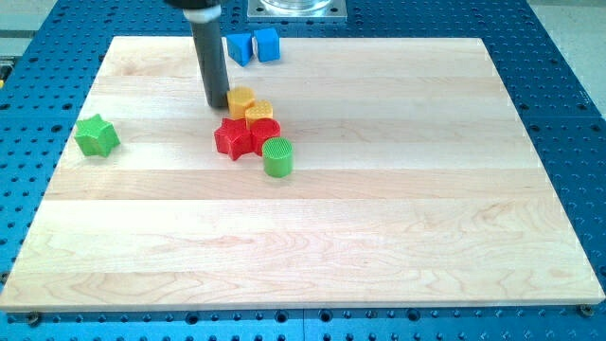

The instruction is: Move the green star below the blue blocks

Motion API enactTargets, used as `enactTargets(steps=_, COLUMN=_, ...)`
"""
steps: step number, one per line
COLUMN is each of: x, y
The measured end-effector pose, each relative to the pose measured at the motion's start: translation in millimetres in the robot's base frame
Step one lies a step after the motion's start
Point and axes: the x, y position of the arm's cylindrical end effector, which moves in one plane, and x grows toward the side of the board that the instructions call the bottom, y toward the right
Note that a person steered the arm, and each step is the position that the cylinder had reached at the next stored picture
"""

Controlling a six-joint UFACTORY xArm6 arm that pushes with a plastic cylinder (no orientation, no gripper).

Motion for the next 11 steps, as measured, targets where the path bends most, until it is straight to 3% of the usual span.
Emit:
enactTargets(steps=1, x=13, y=-26)
enactTargets(steps=3, x=-25, y=-162)
enactTargets(steps=4, x=23, y=-199)
enactTargets(steps=5, x=74, y=-181)
enactTargets(steps=6, x=73, y=-143)
enactTargets(steps=7, x=20, y=-115)
enactTargets(steps=8, x=50, y=-132)
enactTargets(steps=9, x=3, y=-150)
enactTargets(steps=10, x=-44, y=-72)
enactTargets(steps=11, x=-70, y=-58)
